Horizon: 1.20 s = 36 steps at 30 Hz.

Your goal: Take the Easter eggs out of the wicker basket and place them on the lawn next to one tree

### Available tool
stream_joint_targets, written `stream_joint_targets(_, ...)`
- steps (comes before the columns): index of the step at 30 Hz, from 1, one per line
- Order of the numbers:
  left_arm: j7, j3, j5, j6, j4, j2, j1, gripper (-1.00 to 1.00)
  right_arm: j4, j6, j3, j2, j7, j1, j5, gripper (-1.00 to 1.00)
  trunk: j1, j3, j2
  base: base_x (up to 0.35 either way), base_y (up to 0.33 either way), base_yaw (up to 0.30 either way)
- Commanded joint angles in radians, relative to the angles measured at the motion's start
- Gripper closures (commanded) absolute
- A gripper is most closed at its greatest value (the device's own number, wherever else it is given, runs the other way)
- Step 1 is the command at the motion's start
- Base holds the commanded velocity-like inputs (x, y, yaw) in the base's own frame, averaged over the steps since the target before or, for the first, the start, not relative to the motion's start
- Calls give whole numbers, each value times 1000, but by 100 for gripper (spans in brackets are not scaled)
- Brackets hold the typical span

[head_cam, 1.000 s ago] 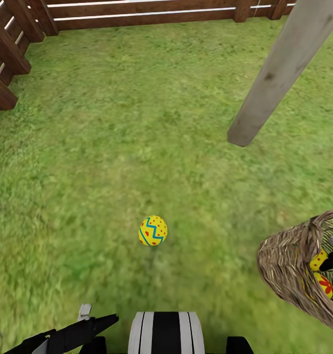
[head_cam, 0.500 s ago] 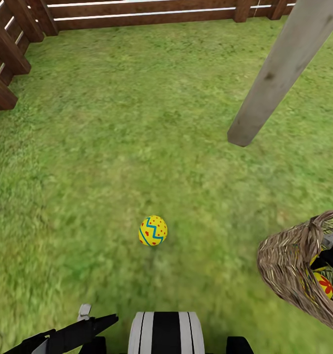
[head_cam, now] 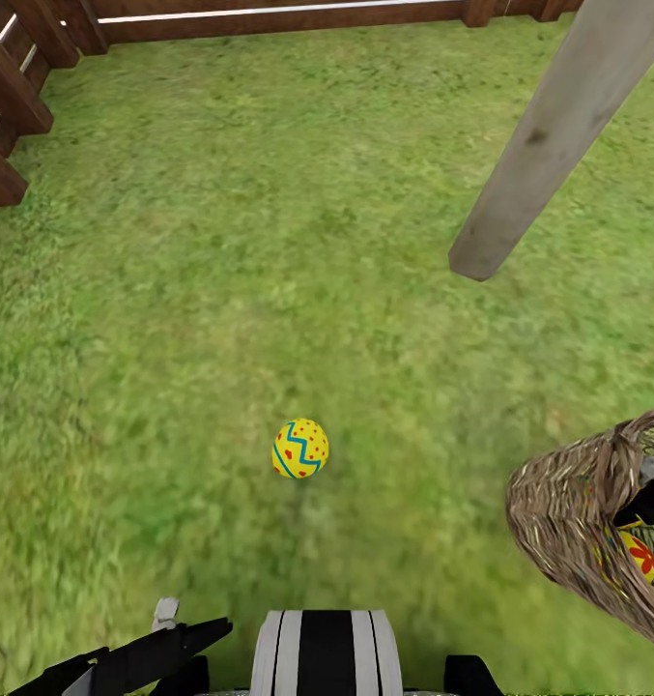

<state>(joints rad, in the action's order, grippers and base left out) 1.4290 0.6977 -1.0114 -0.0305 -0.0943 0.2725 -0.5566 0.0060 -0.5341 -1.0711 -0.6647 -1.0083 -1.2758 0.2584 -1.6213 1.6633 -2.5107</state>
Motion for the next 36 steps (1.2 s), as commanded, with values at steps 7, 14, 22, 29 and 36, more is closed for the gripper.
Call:
stream_joint_targets(7,2,8,-8,-3,-1,1,0,-100,15,51,-7,-2,-3,1,12,-100,-3,28,-2,0,0,0)
stream_joint_targets(14,2,8,-9,-3,-1,1,0,-100,20,60,-7,-4,-3,1,12,-100,-5,47,-3,0,0,0)
stream_joint_targets(22,8,8,-9,-3,-1,4,0,-100,21,79,-7,-7,-3,1,12,-100,-5,47,-3,0,0,0)
stream_joint_targets(29,17,7,-9,-3,0,9,0,-100,23,86,-6,-10,-3,1,10,-100,-5,47,-3,0,0,0)
stream_joint_targets(36,142,7,-9,-3,0,18,0,-100,24,89,-6,-11,-3,3,9,-100,-5,47,-3,0,0,0)
